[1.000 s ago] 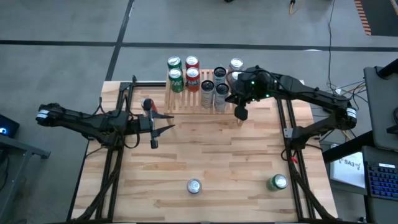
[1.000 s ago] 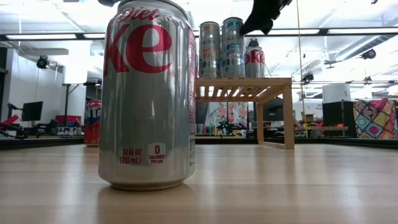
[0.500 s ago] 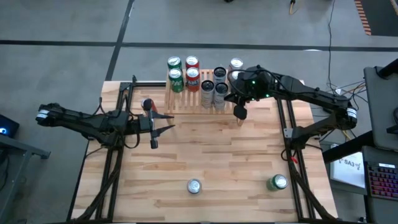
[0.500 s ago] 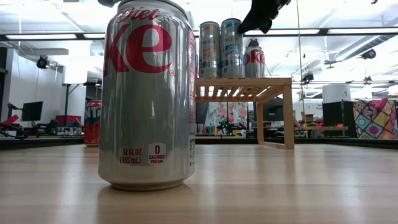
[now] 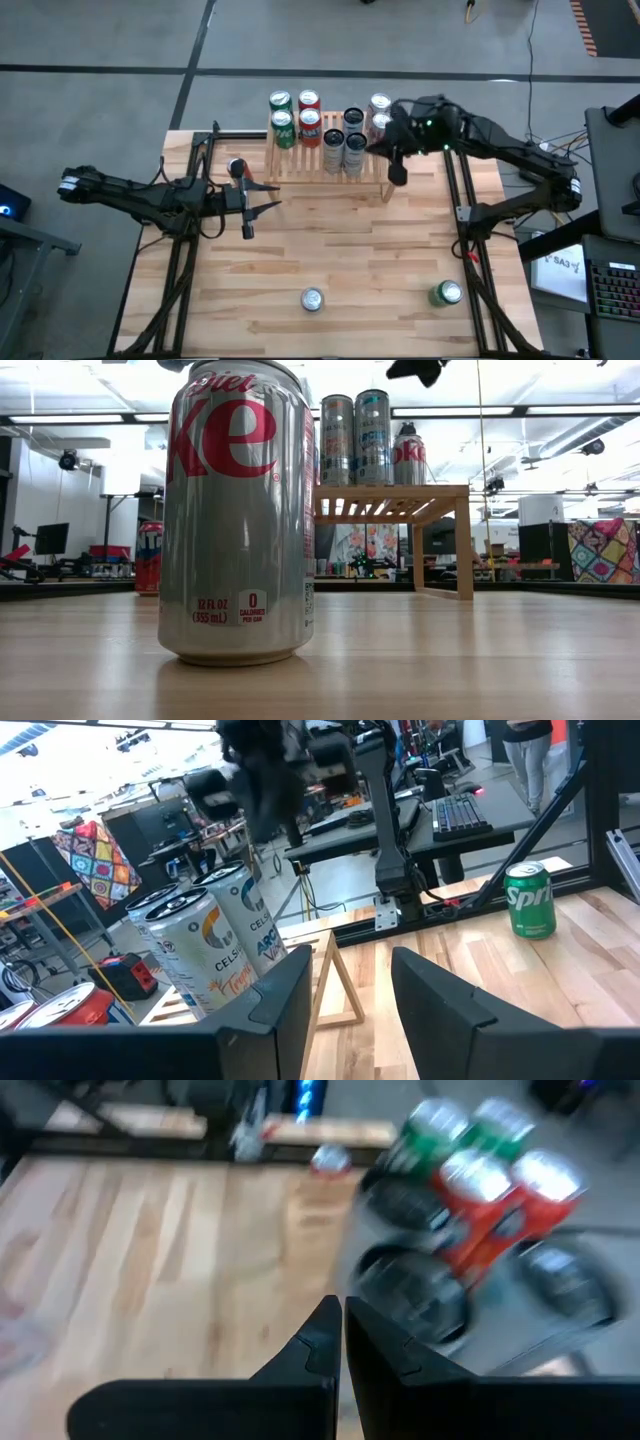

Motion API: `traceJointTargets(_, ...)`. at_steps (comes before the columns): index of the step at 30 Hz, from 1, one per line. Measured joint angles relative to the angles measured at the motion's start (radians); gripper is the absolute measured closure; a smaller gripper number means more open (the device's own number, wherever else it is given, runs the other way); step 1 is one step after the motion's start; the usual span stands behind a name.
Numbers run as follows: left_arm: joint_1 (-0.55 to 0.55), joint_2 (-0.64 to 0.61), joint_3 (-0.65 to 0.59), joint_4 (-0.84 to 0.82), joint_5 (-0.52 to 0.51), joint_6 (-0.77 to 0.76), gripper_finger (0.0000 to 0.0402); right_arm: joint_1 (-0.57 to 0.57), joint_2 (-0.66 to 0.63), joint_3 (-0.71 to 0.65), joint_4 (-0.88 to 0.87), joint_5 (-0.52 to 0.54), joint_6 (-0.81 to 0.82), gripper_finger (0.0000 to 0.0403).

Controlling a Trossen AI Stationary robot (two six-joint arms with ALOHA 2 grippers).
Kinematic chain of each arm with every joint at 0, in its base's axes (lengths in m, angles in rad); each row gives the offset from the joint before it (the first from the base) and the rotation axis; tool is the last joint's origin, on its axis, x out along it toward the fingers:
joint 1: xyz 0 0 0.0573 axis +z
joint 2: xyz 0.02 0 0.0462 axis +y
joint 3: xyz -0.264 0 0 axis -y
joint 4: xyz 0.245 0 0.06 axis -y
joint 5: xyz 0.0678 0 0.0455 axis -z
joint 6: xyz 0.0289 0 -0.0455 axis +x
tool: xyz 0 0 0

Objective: Place canned beverage on shelf
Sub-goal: Adjust the soda cans on the shelf

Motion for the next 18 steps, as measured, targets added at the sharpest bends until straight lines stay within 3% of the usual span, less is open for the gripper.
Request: traceJointTargets(18,0.000,0.000,0.000,0.004,0.000,0.001,0.0277,-0.286,0.109,0.023,0.345,-0.012,-0.142,0.0394)
